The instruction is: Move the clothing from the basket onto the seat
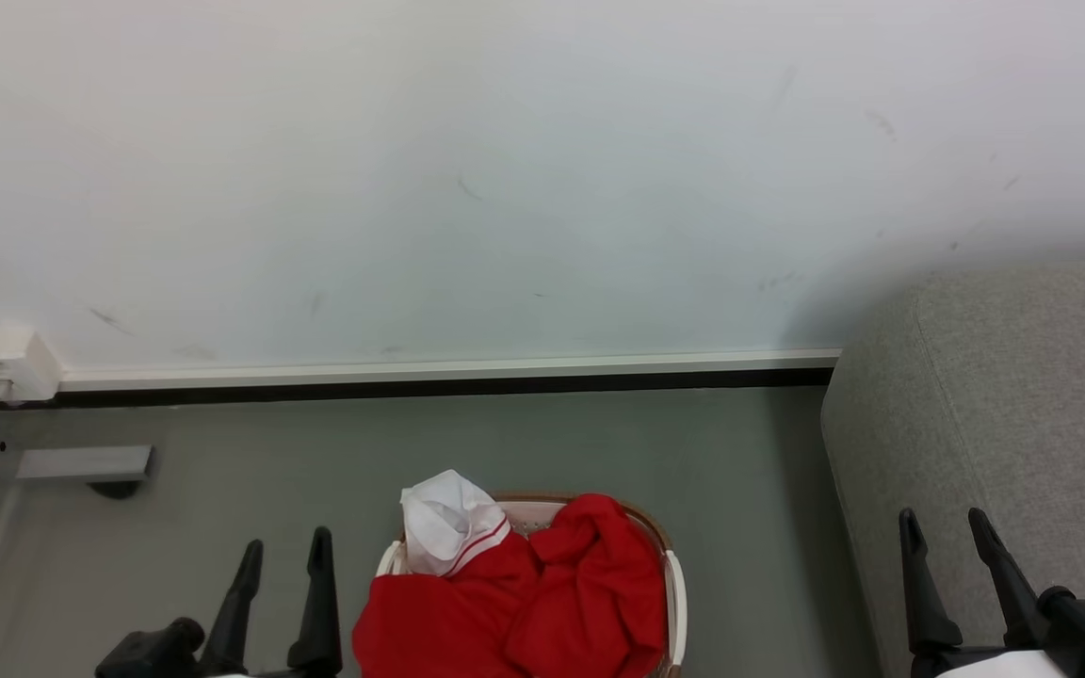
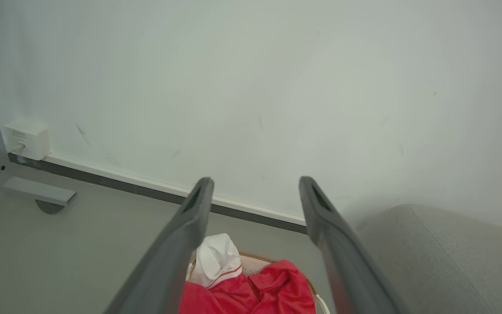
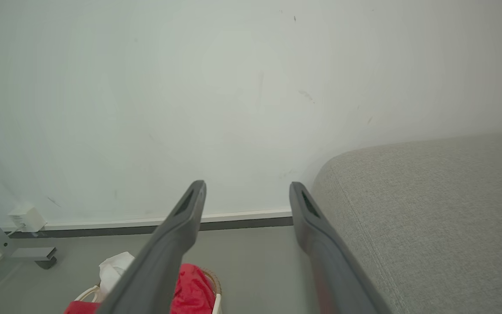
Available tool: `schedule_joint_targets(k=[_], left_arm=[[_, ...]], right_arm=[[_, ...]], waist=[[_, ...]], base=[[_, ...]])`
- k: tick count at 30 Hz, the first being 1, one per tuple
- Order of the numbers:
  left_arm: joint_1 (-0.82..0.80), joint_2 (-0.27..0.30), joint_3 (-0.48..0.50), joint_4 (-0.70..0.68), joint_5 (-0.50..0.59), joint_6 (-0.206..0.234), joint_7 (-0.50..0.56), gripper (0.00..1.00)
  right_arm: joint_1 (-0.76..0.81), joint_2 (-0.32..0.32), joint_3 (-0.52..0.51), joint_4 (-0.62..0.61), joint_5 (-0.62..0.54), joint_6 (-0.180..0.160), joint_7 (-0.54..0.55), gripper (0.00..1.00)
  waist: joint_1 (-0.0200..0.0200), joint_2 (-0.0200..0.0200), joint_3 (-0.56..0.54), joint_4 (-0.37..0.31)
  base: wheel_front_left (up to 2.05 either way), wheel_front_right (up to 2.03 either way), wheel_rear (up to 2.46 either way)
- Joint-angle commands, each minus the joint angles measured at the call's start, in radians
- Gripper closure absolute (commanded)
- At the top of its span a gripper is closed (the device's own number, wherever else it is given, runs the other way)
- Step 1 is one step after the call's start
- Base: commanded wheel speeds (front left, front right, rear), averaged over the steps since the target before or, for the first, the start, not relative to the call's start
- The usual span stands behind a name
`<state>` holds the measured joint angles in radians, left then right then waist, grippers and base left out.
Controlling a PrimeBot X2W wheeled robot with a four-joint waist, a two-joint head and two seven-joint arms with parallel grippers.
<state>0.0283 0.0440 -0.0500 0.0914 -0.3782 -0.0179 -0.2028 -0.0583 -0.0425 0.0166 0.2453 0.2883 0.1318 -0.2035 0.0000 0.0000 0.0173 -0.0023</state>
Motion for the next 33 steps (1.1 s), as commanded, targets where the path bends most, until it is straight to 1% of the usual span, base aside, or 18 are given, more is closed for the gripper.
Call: schedule_joint_targets(k=[1, 17, 23, 33], left_arm=[[0.008, 0.008, -0.003, -0.003, 0.039, -0.002, -0.009, 0.0], [0.026, 0.009, 0.013, 0.027, 0.177, -0.019, -0.044, 0.0], [0.033, 0.009, 0.025, 0.024, 0.217, -0.017, -0.052, 0.0], [0.04, 0.01, 0.025, 0.023, 0.236, -0.021, -0.062, 0.0]], right_arm=[[0.007, -0.01, -0.004, 0.001, -0.031, -0.002, -0.009, 0.0], [0.016, -0.011, -0.012, 0.013, -0.134, -0.002, -0.04, 0.0], [0.021, -0.011, -0.019, 0.028, -0.16, -0.002, -0.051, 0.0], [0.021, -0.011, -0.023, 0.055, -0.178, -0.002, -0.063, 0.0]], waist=[[0.0, 0.0, 0.002, -0.002], [0.0, 0.0, 0.0, -0.001], [0.0, 0.0, -0.005, 0.001], [0.0, 0.0, -0.009, -0.005]], base=[[0.0, 0.0, 0.0], [0.0, 0.0, 0.0], [0.0, 0.0, 0.0], [0.0, 0.0, 0.0]])
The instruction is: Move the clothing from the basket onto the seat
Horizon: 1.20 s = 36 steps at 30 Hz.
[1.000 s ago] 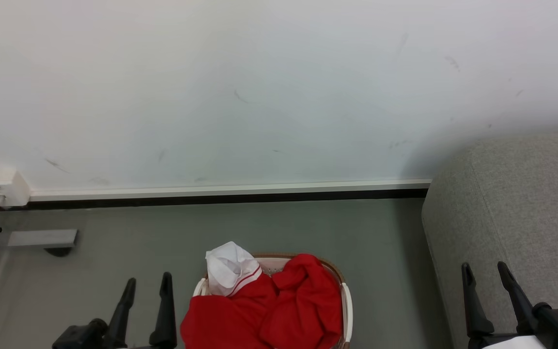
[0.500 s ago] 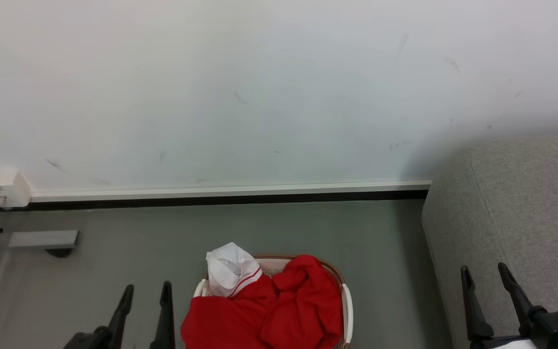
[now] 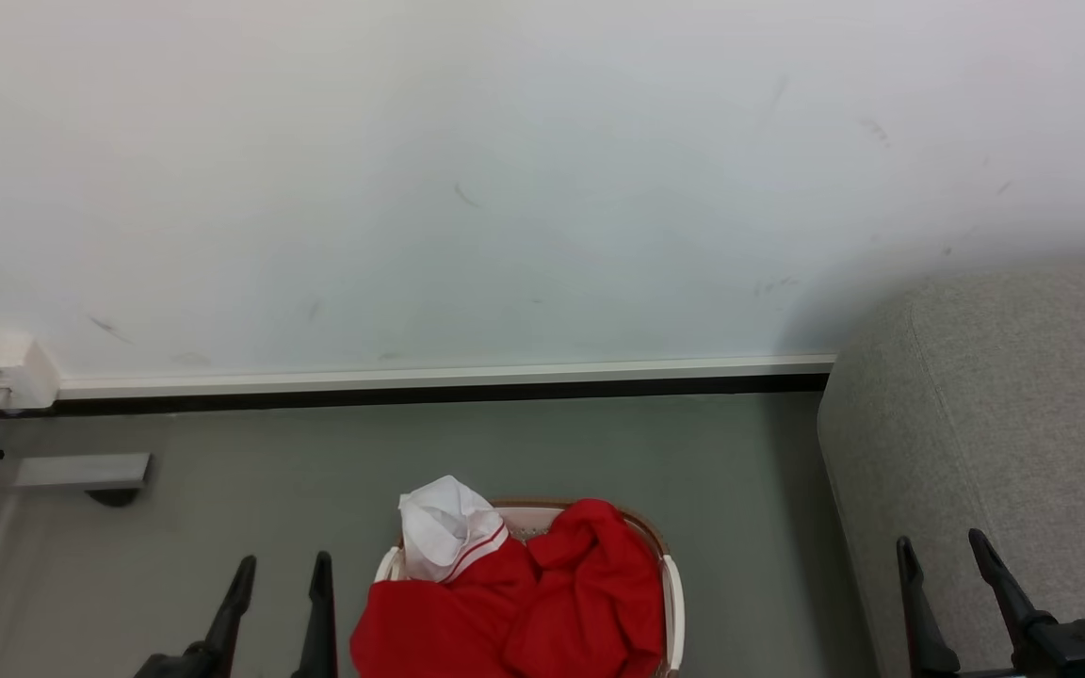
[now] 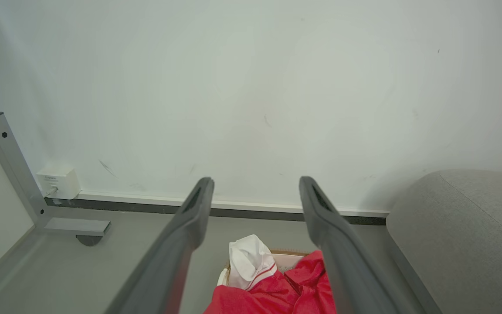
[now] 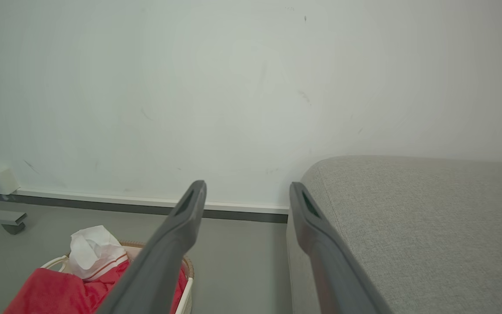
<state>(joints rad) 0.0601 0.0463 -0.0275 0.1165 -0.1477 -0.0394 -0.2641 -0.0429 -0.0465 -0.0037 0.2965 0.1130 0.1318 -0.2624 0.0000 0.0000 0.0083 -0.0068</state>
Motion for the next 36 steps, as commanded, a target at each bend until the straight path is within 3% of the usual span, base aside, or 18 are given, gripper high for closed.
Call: schedule_joint_targets(k=[1, 25, 36], left_arm=[[0.008, 0.007, 0.003, -0.001, 0.003, 0.0, -0.001, 0.0], [-0.005, 0.007, -0.006, 0.021, -0.028, -0.018, -0.001, 0.0], [-0.116, 0.007, -0.041, 0.096, 0.018, -0.03, -0.001, 0.0]], right_arm=[[0.006, -0.007, -0.003, 0.006, -0.002, -0.002, -0.004, 0.0], [-0.015, -0.006, 0.006, -0.002, 0.008, -0.002, -0.004, 0.0], [-0.091, -0.006, 0.003, -0.057, 0.013, -0.002, -0.004, 0.0]], waist=[[0.0, 0.0, -0.001, -0.001], [0.0, 0.0, 0.033, -0.052], [0.0, 0.0, 0.208, -0.12]], base=[[0.0, 0.0, 0.0], [0.0, 0.0, 0.0], [0.0, 0.0, 0.0]])
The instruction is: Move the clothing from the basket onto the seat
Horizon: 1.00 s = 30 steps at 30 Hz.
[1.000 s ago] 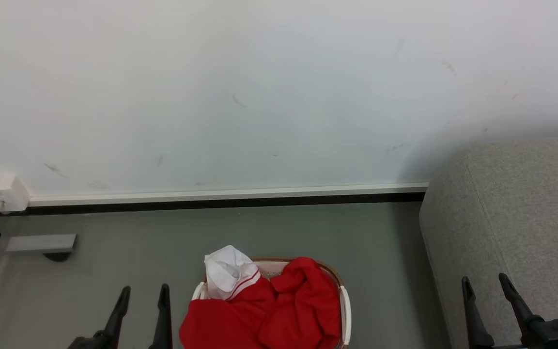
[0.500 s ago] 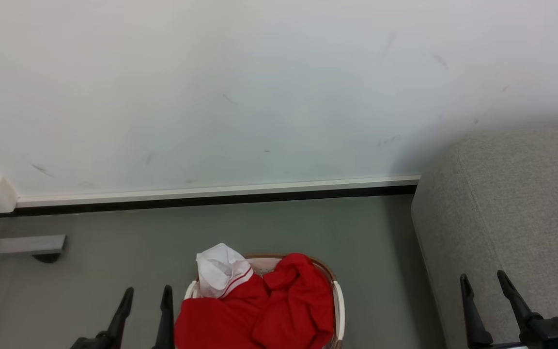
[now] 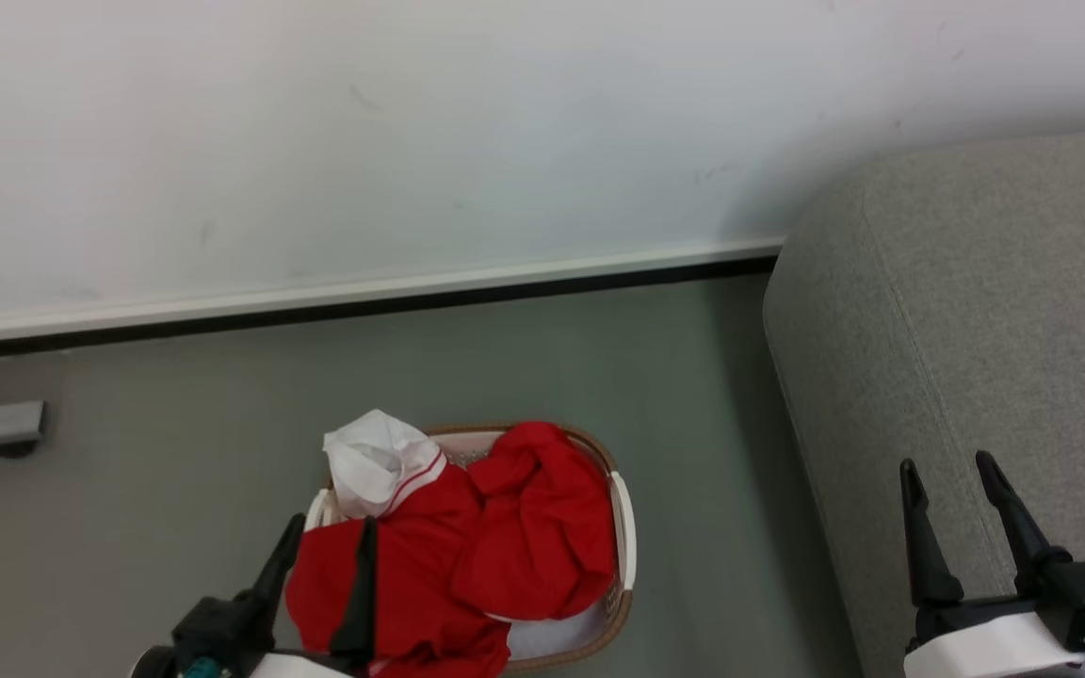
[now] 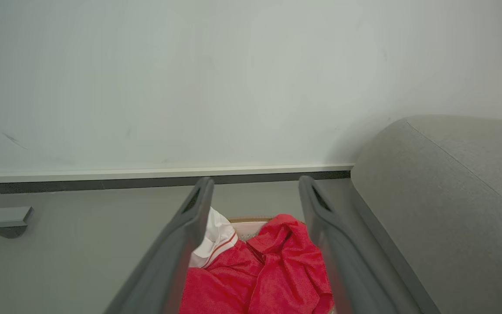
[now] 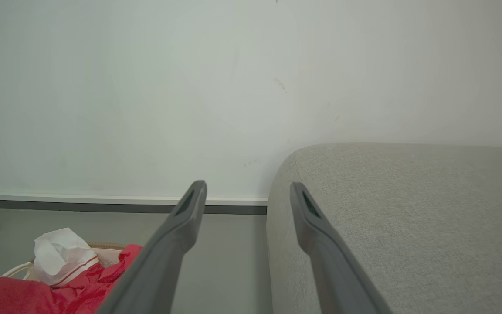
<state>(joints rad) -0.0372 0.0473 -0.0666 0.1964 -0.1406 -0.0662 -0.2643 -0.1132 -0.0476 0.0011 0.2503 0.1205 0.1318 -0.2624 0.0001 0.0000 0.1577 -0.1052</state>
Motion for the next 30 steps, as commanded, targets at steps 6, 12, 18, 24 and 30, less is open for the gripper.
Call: schedule_joint_targets(k=[6, 12, 18, 24, 30], left_arm=[[-0.12, 0.011, -0.074, 0.21, 0.07, -0.027, 0.0, 0.0], [-0.28, 0.035, -0.168, 0.47, 0.139, -0.046, 0.0, 0.0], [-0.44, 0.055, -0.219, 0.683, 0.189, -0.047, 0.01, 0.0], [-0.546, 0.077, -0.233, 0.826, 0.216, -0.01, 0.025, 0.0], [-0.613, 0.091, -0.244, 0.926, 0.22, 0.007, 0.048, 0.0]], right_arm=[[-0.085, -0.005, 0.008, -0.049, 0.012, -0.002, -0.004, 0.0], [-0.149, -0.005, 0.018, -0.099, 0.019, -0.002, -0.004, 0.0], [-0.19, -0.004, 0.022, -0.147, 0.027, -0.002, -0.004, 0.0], [-0.215, -0.004, 0.022, -0.175, 0.04, -0.002, -0.004, 0.0], [-0.224, -0.004, 0.01, -0.188, 0.05, -0.002, -0.004, 0.0]], waist=[[-0.0001, 0.0, 0.187, -0.036], [-0.0001, 0.0, 0.309, -0.05], [-0.0001, 0.0, 0.404, -0.063], [-0.0001, 0.0, 0.475, -0.084], [-0.0001, 0.0, 0.527, -0.093]], base=[[0.0, 0.0, 0.0], [0.0, 0.0, 0.0], [0.0, 0.0, 0.0], [0.0, 0.0, 0.0], [0.0, 0.0, 0.0]])
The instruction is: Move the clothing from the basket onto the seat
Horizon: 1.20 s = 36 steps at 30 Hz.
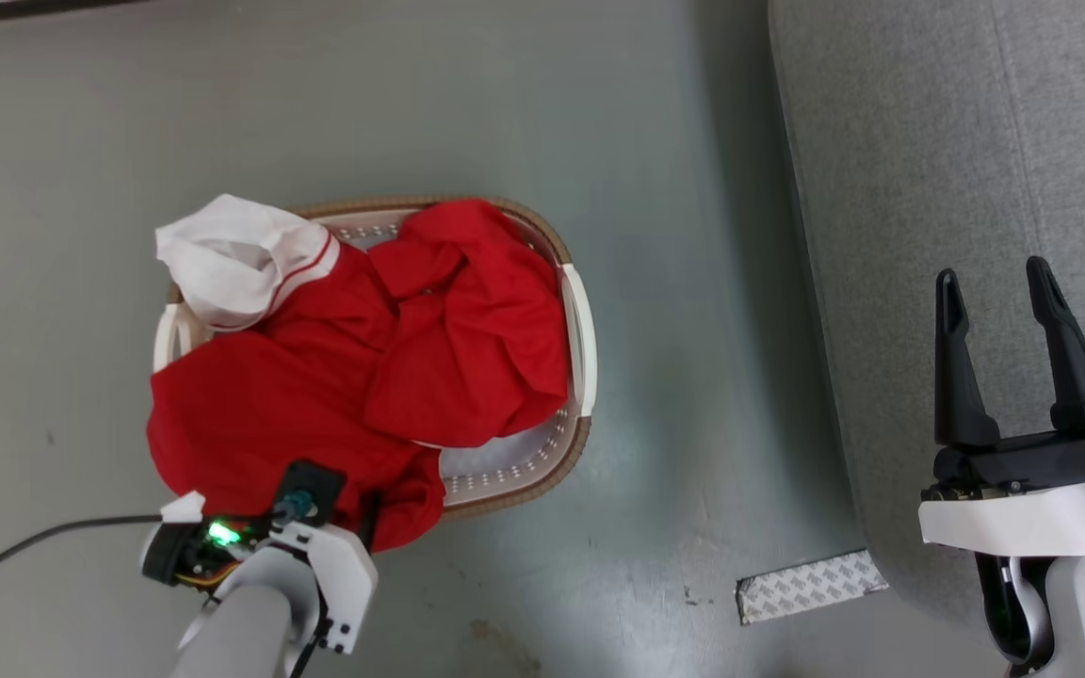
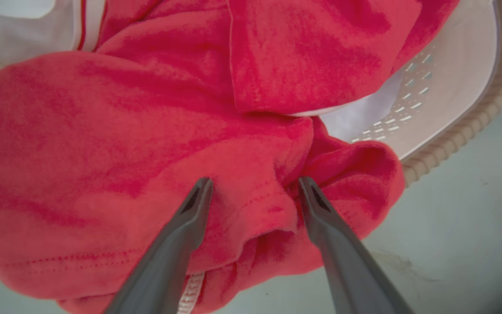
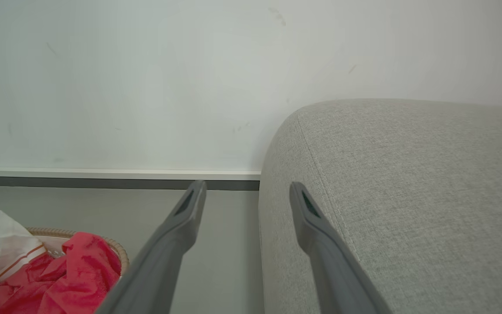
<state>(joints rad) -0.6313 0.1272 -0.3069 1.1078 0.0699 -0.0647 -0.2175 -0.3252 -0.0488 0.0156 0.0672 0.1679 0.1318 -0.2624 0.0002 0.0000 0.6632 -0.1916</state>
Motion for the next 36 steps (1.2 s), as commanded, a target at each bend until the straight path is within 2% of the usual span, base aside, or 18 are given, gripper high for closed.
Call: schedule_joint_targets(k=[1, 3, 4, 5, 12, 20, 29, 36], left_arm=[[-0.031, 0.009, -0.007, 0.023, 0.013, 0.013, -0.001, 0.0], [-0.047, 0.007, -0.012, 0.042, 0.016, 0.021, -0.003, 0.0], [-0.052, 0.005, -0.016, 0.052, 0.017, 0.015, 0.001, 0.38], [-0.061, 0.005, -0.023, 0.064, 0.02, 0.009, 0.005, 1.0], [-0.103, -0.001, -0.048, 0.106, 0.018, -0.004, 0.006, 1.0], [-0.065, -0.03, -0.036, 0.034, -0.034, 0.001, -0.046, 1.0], [0.109, -0.026, -0.002, -0.286, -0.107, 0.008, -0.047, 1.0], [0.235, -0.008, 0.006, -0.51, -0.136, 0.011, -0.047, 1.0]], right_arm=[[-0.015, -0.003, -0.006, -0.007, 0.005, -0.002, -0.004, 0.0], [-0.022, -0.003, -0.008, -0.012, 0.007, -0.002, -0.004, 0.0], [-0.025, -0.003, -0.007, -0.014, 0.008, -0.002, -0.004, 0.0], [-0.027, -0.003, -0.006, -0.016, 0.008, -0.002, -0.004, 0.0], [-0.027, -0.003, -0.015, -0.003, 0.002, -0.002, -0.004, 0.0], [0.024, -0.003, -0.012, 0.027, -0.011, -0.002, -0.004, 0.0], [0.117, -0.003, 0.012, 0.068, -0.03, -0.002, -0.004, 0.0], [0.188, -0.003, 0.039, 0.087, -0.036, -0.002, -0.004, 0.0]], waist=[[-0.0002, 0.0, 0.029, -0.007], [-0.0002, 0.0, 0.042, -0.008], [-0.0002, 0.0, 0.048, -0.009], [-0.0002, 0.0, 0.054, -0.011], [-0.0002, 0.0, 0.039, -0.008], [-0.0002, 0.0, -0.133, 0.038], [-0.0002, 0.0, -0.394, 0.106], [-0.0002, 0.0, -0.532, 0.143]], base=[[0.0, 0.0, 0.0], [0.0, 0.0, 0.0], [0.0, 0.0, 0.0], [0.0, 0.0, 0.0], [0.0, 0.0, 0.0], [0.0, 0.0, 0.0], [0.0, 0.0, 0.0], [0.0, 0.0, 0.0]])
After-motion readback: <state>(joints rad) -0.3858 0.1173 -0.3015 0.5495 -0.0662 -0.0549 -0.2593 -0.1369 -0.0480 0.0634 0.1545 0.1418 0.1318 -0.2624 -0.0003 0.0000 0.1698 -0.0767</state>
